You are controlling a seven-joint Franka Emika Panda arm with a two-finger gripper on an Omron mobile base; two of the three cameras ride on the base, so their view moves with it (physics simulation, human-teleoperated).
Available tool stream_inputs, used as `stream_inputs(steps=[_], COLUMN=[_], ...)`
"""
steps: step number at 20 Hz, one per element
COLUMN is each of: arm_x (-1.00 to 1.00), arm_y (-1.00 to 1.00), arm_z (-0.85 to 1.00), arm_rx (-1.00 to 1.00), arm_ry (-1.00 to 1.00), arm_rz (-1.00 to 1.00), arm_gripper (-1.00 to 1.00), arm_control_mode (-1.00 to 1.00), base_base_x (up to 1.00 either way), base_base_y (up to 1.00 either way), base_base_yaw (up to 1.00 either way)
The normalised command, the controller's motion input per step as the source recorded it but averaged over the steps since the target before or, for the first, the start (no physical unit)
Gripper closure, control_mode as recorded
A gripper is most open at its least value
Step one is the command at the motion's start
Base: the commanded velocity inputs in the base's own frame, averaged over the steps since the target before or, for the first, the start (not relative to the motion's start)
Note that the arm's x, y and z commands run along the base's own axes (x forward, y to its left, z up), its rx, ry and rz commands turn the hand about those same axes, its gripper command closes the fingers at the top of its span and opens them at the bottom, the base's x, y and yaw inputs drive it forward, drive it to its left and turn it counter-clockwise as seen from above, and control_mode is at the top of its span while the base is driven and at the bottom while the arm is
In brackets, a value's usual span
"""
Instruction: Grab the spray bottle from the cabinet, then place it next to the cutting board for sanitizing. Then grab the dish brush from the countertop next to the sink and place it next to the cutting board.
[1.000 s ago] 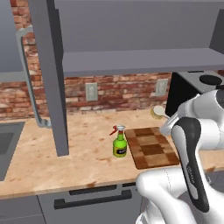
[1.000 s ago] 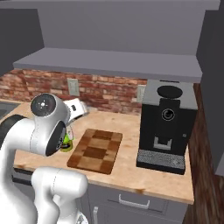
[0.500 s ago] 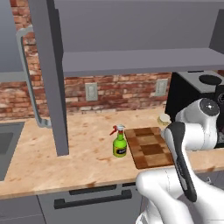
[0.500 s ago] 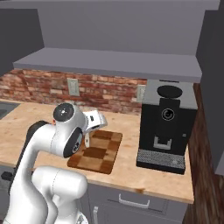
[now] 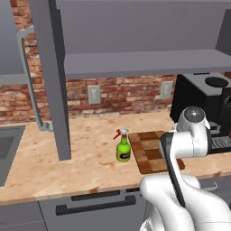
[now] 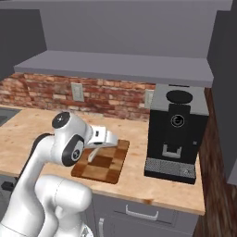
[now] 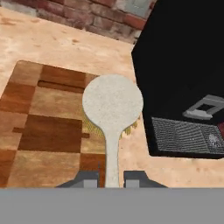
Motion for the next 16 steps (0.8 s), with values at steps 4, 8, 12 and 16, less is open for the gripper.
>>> stream_inputs(steps=[4, 8, 12, 16], arm_x=[0.01, 0.03, 0.21, 0.27], arm_y=[-0.39, -0.41, -0.26, -0.26], arm_z=[-0.17, -0.18, -0.23, -0.37], arm_rx=[0.0, 0.03, 0.05, 0.03], arm_ry=[0.07, 0.15, 0.2, 0.14], arm_rz=[-0.31, -0.11, 0.0, 0.05], arm_gripper=[1.0, 1.0, 1.0, 1.0], arm_control_mode=[-1.0, -1.0, -1.0, -1.0], base_base_x=[0.0, 0.0, 0.0, 0.0], base_base_y=[0.0, 0.0, 0.0, 0.0], base_base_yaw=[0.0, 0.0, 0.0, 0.0])
